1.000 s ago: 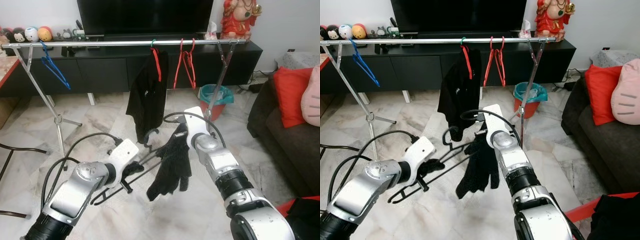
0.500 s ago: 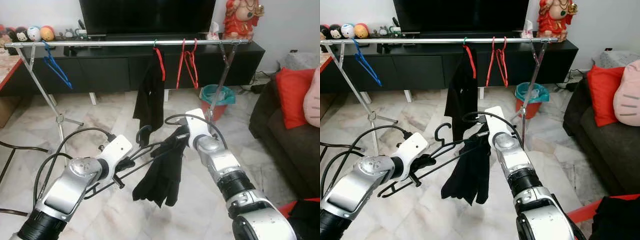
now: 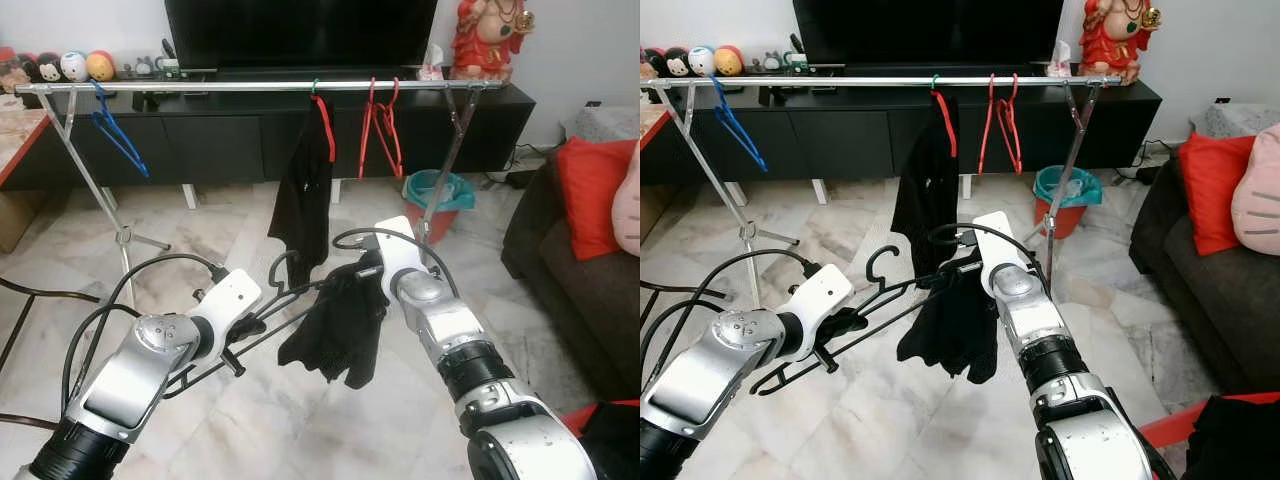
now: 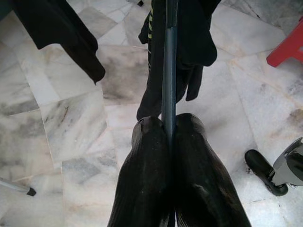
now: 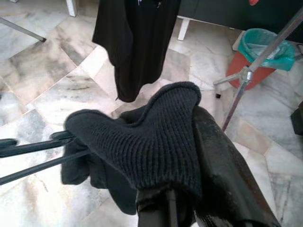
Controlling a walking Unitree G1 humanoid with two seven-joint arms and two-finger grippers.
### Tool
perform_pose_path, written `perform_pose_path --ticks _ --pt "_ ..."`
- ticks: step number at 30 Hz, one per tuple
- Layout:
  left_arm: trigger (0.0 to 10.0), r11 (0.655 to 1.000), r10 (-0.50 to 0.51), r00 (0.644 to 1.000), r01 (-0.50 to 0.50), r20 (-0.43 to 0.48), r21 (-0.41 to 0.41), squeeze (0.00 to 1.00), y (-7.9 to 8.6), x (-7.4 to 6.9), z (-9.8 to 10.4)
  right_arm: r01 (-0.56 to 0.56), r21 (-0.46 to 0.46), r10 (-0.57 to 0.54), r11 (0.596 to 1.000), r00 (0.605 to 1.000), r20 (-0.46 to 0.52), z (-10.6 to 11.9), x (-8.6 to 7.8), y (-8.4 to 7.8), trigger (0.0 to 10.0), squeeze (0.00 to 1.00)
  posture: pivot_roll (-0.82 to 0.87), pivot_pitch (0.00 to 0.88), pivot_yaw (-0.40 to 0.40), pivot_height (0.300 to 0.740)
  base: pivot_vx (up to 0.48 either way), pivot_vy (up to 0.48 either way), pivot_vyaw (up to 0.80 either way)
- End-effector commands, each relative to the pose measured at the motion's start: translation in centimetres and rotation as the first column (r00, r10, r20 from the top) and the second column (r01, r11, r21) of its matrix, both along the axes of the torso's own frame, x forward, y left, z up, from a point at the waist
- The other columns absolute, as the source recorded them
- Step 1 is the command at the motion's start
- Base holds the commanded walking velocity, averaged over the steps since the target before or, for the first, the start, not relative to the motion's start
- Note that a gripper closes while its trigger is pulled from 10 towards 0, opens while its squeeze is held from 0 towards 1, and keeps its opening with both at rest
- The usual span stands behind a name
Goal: Hang hanger
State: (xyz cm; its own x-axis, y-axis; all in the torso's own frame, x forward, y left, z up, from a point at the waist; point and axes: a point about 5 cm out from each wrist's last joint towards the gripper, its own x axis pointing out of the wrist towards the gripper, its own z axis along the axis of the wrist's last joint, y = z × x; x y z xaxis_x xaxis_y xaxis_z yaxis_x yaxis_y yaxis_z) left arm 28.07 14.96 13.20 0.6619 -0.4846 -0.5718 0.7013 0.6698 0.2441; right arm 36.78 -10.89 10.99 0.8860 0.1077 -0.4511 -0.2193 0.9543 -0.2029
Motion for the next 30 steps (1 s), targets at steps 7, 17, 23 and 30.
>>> perform_pose_path --ticks 7,17,23,30 --pt "10.0 1.000 -0.008 0.999 0.009 0.045 -0.019 0.00 -0.5 0.3 0.7 -0.048 0.026 0.047 0.999 0.999 0.017 0.8 -0.1 1.3 10.0 0.00 0.09 0.000 -0.048 0.740 0.000 0.000 0.00" --pt "10.0 0.997 -0.019 0.998 0.023 0.054 -0.078 0.00 -1.6 0.6 1.0 -0.080 0.071 0.079 0.994 0.997 0.010 0.9 -1.1 2.8 10.0 0.00 0.09 0.000 -0.048 0.740 0.000 0.000 0.00" --pt "10.0 0.992 -0.063 0.998 0.065 0.021 -0.112 0.00 -2.1 0.1 0.9 -0.147 0.084 0.145 0.986 0.989 0.029 1.6 -1.3 3.6 10.0 0.00 0.09 0.000 -0.047 0.740 0.000 0.000 0.00" --pt "10.0 0.989 -0.087 0.996 0.088 0.010 -0.117 0.00 -2.2 0.0 0.7 -0.287 0.040 0.287 0.957 0.958 0.013 1.9 -2.1 4.4 10.0 0.00 0.09 0.000 -0.046 0.740 0.000 0.000 0.00"
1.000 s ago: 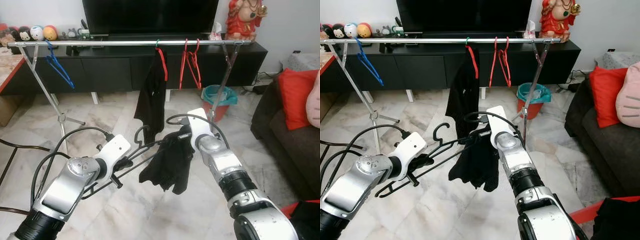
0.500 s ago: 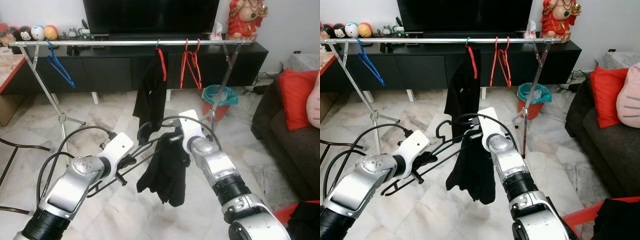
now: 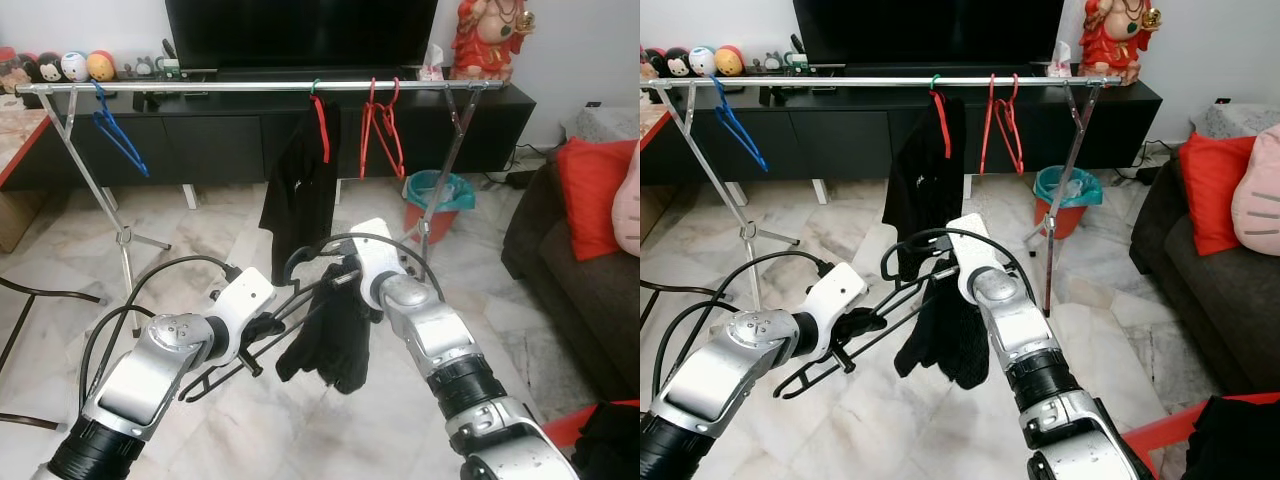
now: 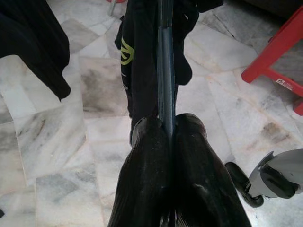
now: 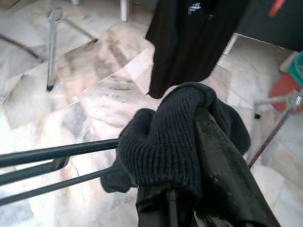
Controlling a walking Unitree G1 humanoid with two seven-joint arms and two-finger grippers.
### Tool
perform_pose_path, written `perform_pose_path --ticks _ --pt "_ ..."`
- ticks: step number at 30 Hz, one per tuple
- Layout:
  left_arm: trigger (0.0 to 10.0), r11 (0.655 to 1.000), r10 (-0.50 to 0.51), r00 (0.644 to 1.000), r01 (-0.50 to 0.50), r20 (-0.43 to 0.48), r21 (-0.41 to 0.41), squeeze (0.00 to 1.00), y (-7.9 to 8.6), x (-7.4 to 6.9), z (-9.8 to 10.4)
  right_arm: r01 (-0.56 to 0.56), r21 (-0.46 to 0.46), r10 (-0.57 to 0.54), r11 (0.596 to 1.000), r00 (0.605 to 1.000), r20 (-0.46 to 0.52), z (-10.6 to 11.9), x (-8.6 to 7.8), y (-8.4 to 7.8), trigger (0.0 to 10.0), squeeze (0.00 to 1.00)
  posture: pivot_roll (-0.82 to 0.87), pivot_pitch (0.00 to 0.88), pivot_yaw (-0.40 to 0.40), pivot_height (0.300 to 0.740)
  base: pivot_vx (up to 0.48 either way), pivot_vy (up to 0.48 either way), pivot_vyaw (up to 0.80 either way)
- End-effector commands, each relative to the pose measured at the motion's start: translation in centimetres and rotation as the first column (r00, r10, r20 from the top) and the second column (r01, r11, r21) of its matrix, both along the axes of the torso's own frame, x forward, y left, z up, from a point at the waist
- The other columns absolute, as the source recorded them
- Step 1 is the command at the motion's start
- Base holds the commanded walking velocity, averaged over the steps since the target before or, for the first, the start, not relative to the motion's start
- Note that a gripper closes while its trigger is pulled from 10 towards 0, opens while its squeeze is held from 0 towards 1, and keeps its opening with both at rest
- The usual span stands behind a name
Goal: Hang hanger
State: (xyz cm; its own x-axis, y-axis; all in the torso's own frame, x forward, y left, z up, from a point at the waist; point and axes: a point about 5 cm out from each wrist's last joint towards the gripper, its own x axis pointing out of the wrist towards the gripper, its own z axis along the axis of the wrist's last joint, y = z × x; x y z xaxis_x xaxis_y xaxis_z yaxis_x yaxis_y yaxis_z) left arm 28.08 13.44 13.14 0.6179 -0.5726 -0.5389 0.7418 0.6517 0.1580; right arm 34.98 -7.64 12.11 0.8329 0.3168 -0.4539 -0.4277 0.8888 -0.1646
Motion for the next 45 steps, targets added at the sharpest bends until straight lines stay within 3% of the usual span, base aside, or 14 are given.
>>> perform_pose_path --ticks 1,4,9,12,16,20,26,35,39,43,45 --pt "10.0 0.999 -0.027 0.999 0.027 0.037 -0.020 0.00 -0.6 0.0 0.8 -0.098 -0.019 0.099 0.995 0.995 0.016 0.7 -0.6 1.2 10.0 0.00 0.09 0.000 -0.046 0.740 0.000 0.000 0.00" --pt "10.0 1.000 -0.015 0.999 0.016 0.041 -0.017 0.00 -0.6 0.2 0.8 -0.181 -0.079 0.181 0.980 0.983 -0.003 0.3 -1.3 1.3 10.0 0.00 0.09 0.000 -0.045 0.740 0.000 0.000 0.00" --pt "10.0 0.995 0.092 0.991 -0.089 0.093 -0.032 0.00 -0.1 1.5 1.3 -0.318 -0.223 0.312 0.922 0.948 -0.062 -0.2 -2.9 0.4 10.0 0.00 0.08 0.000 -0.044 0.740 0.000 0.000 0.00" --pt "10.0 0.997 0.065 0.995 -0.061 0.078 -0.055 0.00 -0.4 1.3 1.3 -0.364 -0.212 0.357 0.907 0.931 -0.069 -0.2 -3.4 0.6 10.0 0.00 0.07 0.000 -0.043 0.740 0.000 0.000 0.00" --pt "10.0 0.996 -0.020 0.998 0.024 0.051 -0.083 0.00 -1.2 0.5 1.4 -0.465 -0.242 0.461 0.851 0.884 -0.076 -0.3 -4.3 0.6 10.0 0.00 0.08 0.000 -0.043 0.740 0.000 0.000 0.00" --pt "10.0 0.995 -0.002 0.999 0.007 0.049 -0.103 0.00 -1.2 0.5 1.3 -0.500 -0.251 0.494 0.829 0.865 -0.092 0.1 -4.6 -0.1 10.0 0.00 0.08 0.000 -0.044 0.740 0.000 0.000 0.00" --pt "10.0 0.985 -0.039 0.999 0.045 0.036 -0.166 0.00 -1.8 0.2 1.6 -0.600 -0.274 0.602 0.752 0.794 -0.087 1.1 -5.3 -2.0 10.0 0.00 0.07 0.000 -0.044 0.740 0.000 0.000 0.00" --pt "10.0 0.956 -0.177 0.984 0.176 0.015 -0.233 0.00 -2.7 -1.4 1.7 -0.576 -0.322 0.597 0.751 0.801 -0.043 1.9 -4.2 -5.3 10.0 0.00 0.07 0.000 -0.049 0.740 0.000 0.000 0.00" --pt "10.0 0.933 -0.253 0.968 0.246 0.009 -0.263 0.00 -3.1 -2.2 2.0 -0.547 -0.340 0.571 0.765 0.820 -0.034 2.0 -3.3 -6.0 10.0 0.00 0.08 0.000 -0.051 0.740 0.000 0.000 0.00" --pt "10.0 0.931 -0.272 0.962 0.260 -0.013 -0.258 0.00 -3.0 -2.6 1.9 -0.548 -0.333 0.579 0.767 0.815 -0.006 2.4 -3.0 -5.9 10.0 0.00 0.08 0.000 -0.052 0.740 0.000 0.000 0.00" --pt "10.0 0.917 -0.319 0.947 0.300 -0.032 -0.262 0.00 -3.0 -3.3 1.8 -0.491 -0.367 0.535 0.790 0.845 0.022 2.6 -2.2 -6.2 10.0 0.00 0.08 0.000 -0.051 0.740 0.000 0.000 0.00"
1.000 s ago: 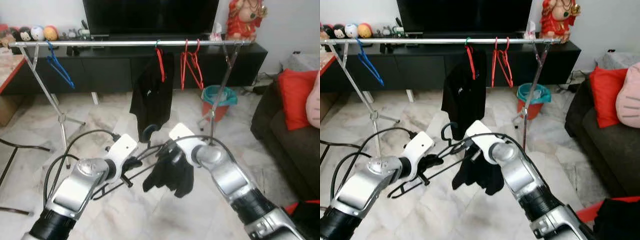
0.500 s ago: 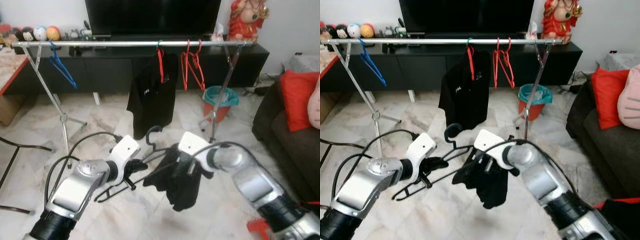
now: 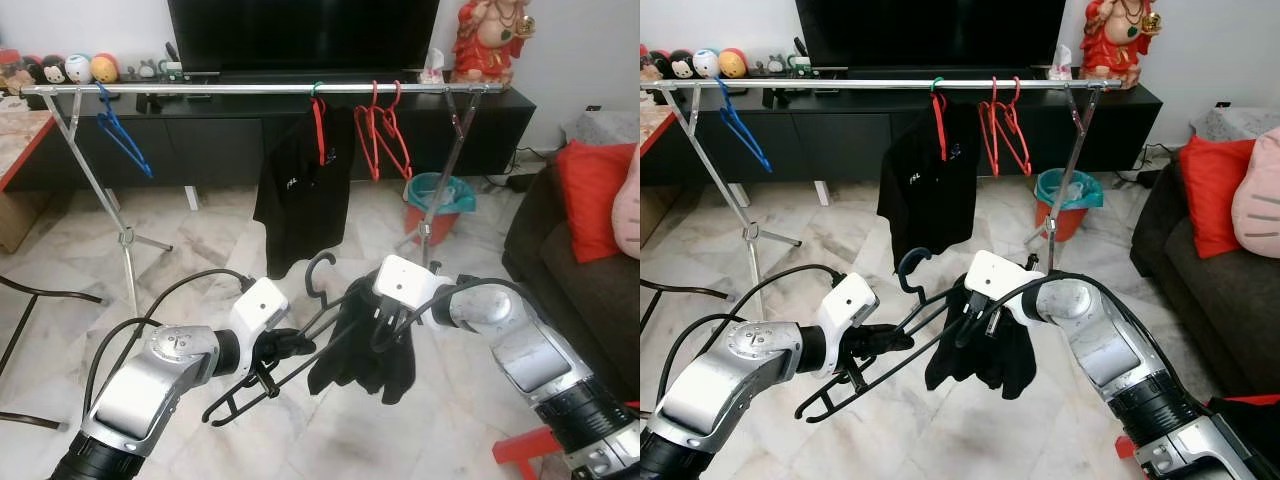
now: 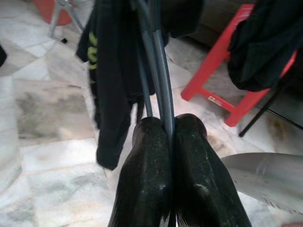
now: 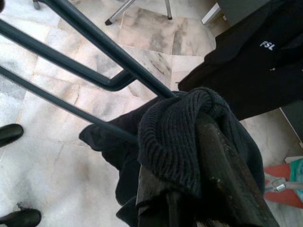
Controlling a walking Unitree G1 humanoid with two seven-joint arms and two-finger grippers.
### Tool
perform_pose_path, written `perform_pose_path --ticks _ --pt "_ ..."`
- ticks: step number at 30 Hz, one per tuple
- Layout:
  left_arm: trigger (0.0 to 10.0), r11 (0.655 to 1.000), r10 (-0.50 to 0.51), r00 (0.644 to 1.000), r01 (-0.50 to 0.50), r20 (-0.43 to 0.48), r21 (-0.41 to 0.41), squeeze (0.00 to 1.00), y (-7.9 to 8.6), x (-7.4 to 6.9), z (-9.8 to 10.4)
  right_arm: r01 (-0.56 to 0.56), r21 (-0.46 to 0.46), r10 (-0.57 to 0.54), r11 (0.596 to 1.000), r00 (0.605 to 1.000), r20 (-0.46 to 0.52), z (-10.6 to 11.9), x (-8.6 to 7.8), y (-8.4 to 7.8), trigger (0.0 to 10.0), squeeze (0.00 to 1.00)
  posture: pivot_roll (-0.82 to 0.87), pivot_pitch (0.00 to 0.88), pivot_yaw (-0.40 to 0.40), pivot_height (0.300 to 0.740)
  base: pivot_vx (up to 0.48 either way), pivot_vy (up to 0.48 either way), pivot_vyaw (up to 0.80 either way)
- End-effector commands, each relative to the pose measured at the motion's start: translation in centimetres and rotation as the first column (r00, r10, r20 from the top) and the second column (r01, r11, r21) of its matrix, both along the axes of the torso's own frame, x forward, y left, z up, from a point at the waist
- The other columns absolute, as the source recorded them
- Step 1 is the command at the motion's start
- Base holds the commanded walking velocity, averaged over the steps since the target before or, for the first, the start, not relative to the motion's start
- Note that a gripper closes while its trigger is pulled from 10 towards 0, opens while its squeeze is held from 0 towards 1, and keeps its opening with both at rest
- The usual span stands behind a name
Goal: Hang hanger
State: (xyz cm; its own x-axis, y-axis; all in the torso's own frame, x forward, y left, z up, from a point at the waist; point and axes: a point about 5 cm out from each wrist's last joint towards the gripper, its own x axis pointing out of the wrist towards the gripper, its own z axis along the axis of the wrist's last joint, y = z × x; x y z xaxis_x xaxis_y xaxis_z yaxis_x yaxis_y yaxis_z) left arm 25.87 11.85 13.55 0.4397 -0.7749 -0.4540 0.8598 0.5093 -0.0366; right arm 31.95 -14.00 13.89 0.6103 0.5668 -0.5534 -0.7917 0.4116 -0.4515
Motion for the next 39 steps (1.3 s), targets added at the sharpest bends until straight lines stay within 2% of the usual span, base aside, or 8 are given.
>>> perform_pose_path --ticks 1,6,17,19,23,25,33,39 --pt "10.0 0.991 -0.120 0.992 0.122 0.031 -0.064 0.00 -1.4 -1.1 1.4 0.014 0.004 -0.014 1.000 0.999 0.050 0.8 0.9 0.2 10.0 0.00 0.08 0.000 -0.051 0.740 0.000 0.000 0.00" --pt "10.0 0.995 -0.089 0.995 0.091 0.034 -0.034 0.00 -1.2 -0.8 1.0 -0.003 -0.008 0.003 1.000 1.000 0.028 0.6 0.8 0.2 10.0 0.00 0.08 0.000 -0.053 0.740 0.000 0.000 0.00" --pt "10.0 0.991 -0.123 0.992 0.124 -0.015 0.054 0.00 -0.4 -1.5 0.1 0.061 0.012 -0.062 0.998 0.992 0.108 2.2 2.1 0.0 10.0 0.00 0.08 0.000 -0.049 0.740 0.000 0.000 0.00" --pt "10.0 0.993 -0.099 0.995 0.099 -0.010 0.069 0.00 -0.3 -1.2 -0.1 0.070 0.017 -0.072 0.997 0.990 0.120 2.6 2.3 0.1 10.0 0.00 0.09 0.000 -0.048 0.740 0.000 0.000 0.00" --pt "10.0 0.992 -0.100 0.995 0.101 -0.023 0.071 0.00 -0.3 -1.3 -0.3 0.027 0.010 -0.028 1.000 0.993 0.115 2.7 2.0 0.5 10.0 0.00 0.09 0.000 -0.046 0.740 0.000 0.000 0.00" --pt "10.0 0.990 -0.117 0.993 0.119 -0.031 0.076 0.00 -0.4 -1.5 -0.4 0.060 0.031 -0.064 0.998 0.989 0.136 3.1 2.4 0.3 10.0 0.00 0.09 0.000 -0.045 0.740 0.000 0.000 0.00" --pt "10.0 0.988 -0.119 0.992 0.123 -0.043 0.095 0.00 -0.4 -1.6 -0.6 0.039 0.018 -0.041 0.999 0.990 0.132 3.2 2.2 0.5 10.0 0.00 0.09 0.000 -0.045 0.740 0.000 0.000 0.00" --pt "10.0 0.987 -0.104 0.994 0.108 -0.039 0.117 0.00 -0.2 -1.5 -0.7 0.074 -0.004 -0.073 0.997 0.989 0.129 3.1 2.5 -0.1 10.0 0.00 0.09 0.000 -0.045 0.740 0.000 0.000 0.00"
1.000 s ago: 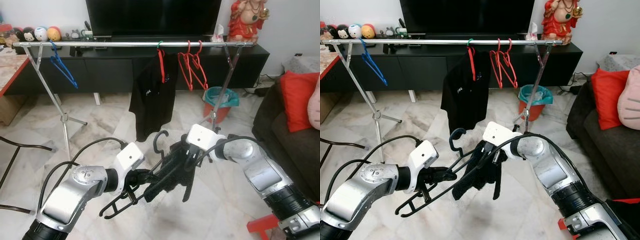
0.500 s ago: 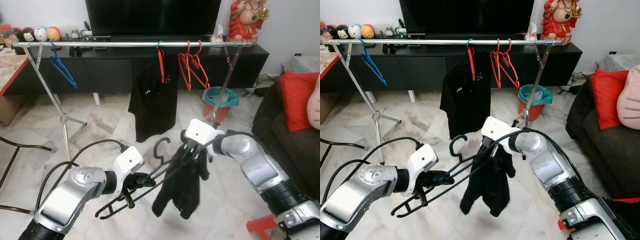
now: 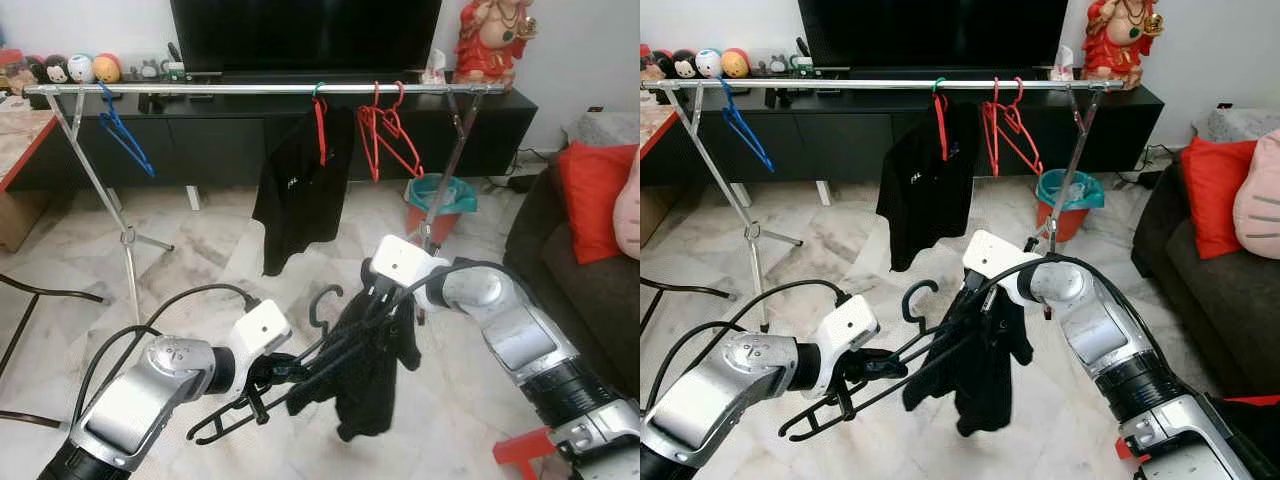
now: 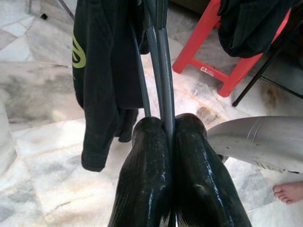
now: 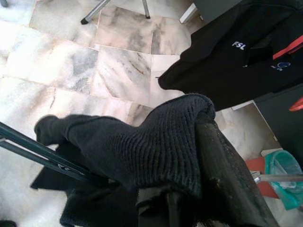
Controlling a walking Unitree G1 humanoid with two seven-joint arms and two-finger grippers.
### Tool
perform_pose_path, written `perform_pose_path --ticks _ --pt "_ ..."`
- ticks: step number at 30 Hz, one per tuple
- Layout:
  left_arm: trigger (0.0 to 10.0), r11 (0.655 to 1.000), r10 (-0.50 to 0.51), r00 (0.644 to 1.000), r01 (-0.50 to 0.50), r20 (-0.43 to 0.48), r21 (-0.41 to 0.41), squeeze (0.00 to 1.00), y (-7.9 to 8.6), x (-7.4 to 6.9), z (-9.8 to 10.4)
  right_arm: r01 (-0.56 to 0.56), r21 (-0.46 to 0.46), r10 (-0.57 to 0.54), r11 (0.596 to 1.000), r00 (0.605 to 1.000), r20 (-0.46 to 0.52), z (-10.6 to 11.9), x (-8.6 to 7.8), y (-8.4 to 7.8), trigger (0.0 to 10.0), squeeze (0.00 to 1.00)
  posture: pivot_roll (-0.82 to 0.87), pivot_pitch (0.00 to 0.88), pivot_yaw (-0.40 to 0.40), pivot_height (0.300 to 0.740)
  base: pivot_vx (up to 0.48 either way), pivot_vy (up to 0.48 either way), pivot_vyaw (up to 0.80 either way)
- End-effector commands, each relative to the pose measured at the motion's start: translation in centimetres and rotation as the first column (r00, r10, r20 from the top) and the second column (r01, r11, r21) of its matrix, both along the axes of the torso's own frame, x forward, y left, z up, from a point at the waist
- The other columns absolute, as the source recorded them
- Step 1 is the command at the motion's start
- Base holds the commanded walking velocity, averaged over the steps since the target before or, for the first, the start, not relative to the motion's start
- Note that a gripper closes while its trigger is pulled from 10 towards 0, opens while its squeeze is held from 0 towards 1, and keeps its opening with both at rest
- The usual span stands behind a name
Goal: Hang hanger
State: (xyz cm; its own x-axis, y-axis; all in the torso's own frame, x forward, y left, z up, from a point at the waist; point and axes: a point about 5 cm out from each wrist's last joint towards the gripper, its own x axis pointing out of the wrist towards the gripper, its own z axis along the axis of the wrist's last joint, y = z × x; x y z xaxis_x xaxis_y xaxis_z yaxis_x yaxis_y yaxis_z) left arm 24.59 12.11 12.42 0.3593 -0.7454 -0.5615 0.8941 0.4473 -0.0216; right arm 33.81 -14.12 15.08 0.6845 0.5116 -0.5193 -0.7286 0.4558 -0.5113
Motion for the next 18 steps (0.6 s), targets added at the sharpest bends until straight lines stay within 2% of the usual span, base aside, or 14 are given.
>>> perform_pose_path --ticks 1,4,5,8,18 --pt "10.0 0.999 -0.032 0.999 0.032 0.012 0.002 0.00 -0.4 -0.2 0.4 0.003 0.008 -0.004 1.000 0.998 0.061 1.9 0.6 0.0 10.0 0.00 0.09 0.000 -0.045 0.740 0.000 0.000 0.00" --pt "10.0 0.999 0.053 0.994 -0.054 0.097 0.008 0.00 -0.3 1.1 0.7 -0.066 0.005 0.066 0.998 0.998 0.008 1.5 -0.3 0.7 10.0 0.00 0.09 0.000 -0.047 0.740 0.000 0.000 0.00" --pt "10.0 0.999 0.053 0.994 -0.054 0.097 0.008 0.00 -0.3 1.1 0.7 -0.066 0.005 0.066 0.998 0.998 0.008 1.5 -0.3 0.7 10.0 0.00 0.09 0.000 -0.047 0.740 0.000 0.000 0.00" --pt "10.0 0.992 0.125 0.982 -0.121 0.138 -0.039 0.00 -0.5 2.2 1.4 -0.153 0.003 0.153 0.988 0.987 -0.052 0.6 -1.6 1.7 10.0 0.00 0.08 0.000 -0.049 0.740 0.000 0.000 0.00" --pt "10.0 0.987 0.143 0.977 -0.128 0.156 -0.101 0.00 -1.0 2.6 2.0 -0.241 0.028 0.242 0.970 0.961 -0.135 -0.5 -3.6 3.4 10.0 0.00 0.08 0.000 -0.053 0.740 0.000 0.000 0.00"
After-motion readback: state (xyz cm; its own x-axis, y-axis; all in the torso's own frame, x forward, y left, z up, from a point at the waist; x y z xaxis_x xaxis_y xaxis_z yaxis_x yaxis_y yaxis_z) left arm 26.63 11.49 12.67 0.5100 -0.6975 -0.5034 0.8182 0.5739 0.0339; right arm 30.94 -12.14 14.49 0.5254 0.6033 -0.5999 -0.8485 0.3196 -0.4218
